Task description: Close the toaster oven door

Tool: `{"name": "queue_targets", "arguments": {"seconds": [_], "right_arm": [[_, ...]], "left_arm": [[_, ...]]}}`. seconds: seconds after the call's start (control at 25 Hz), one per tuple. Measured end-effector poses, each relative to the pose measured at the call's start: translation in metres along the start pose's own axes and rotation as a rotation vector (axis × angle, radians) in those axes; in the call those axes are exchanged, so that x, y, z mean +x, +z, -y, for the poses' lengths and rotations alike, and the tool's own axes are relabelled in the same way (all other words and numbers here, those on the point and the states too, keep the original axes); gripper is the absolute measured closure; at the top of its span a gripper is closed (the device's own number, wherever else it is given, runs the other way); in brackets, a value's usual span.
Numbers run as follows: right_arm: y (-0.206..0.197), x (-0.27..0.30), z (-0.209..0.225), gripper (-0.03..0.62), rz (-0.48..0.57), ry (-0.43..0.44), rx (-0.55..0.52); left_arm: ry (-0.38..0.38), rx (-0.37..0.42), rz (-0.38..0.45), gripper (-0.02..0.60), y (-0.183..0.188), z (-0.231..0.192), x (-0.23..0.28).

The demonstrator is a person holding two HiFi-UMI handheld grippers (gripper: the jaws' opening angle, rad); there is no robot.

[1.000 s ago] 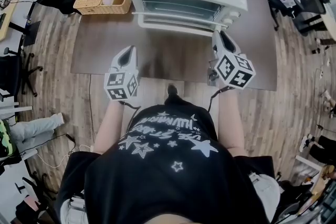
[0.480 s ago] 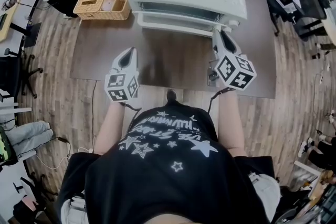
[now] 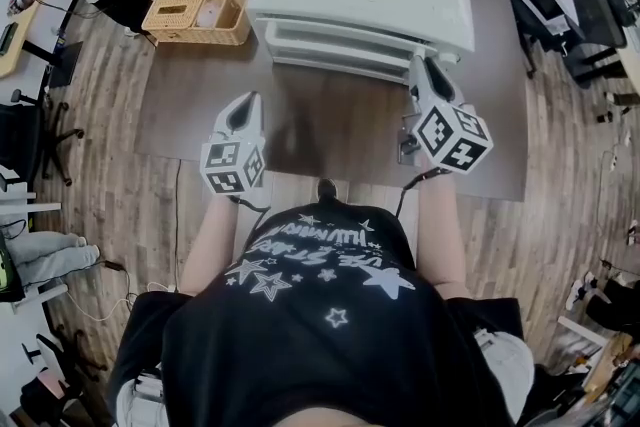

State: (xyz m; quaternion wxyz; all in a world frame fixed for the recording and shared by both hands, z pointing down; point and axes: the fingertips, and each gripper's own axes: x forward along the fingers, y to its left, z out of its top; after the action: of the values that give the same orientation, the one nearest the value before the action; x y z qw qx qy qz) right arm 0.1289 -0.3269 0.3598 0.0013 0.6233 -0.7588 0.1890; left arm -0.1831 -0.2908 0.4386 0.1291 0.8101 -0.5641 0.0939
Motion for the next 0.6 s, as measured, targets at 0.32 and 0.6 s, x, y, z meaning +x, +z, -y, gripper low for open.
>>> {"name": "queue_targets", "arguments": {"seconds": [0.32, 0.6], "right_arm": [[0.0065, 0.0076, 0.0025, 0.503, 0.010, 0.021, 0.000], [0.0094, 0.0099, 0.0050, 0.500, 0.040, 0.065, -0.009]], "left_arm": [[0.017, 0.000, -0.006, 0.571, 0.0026, 0.0034, 0.0058], [0.077, -0.002, -0.013, 0.571, -0.0044, 0.0063, 0.0085]]}}
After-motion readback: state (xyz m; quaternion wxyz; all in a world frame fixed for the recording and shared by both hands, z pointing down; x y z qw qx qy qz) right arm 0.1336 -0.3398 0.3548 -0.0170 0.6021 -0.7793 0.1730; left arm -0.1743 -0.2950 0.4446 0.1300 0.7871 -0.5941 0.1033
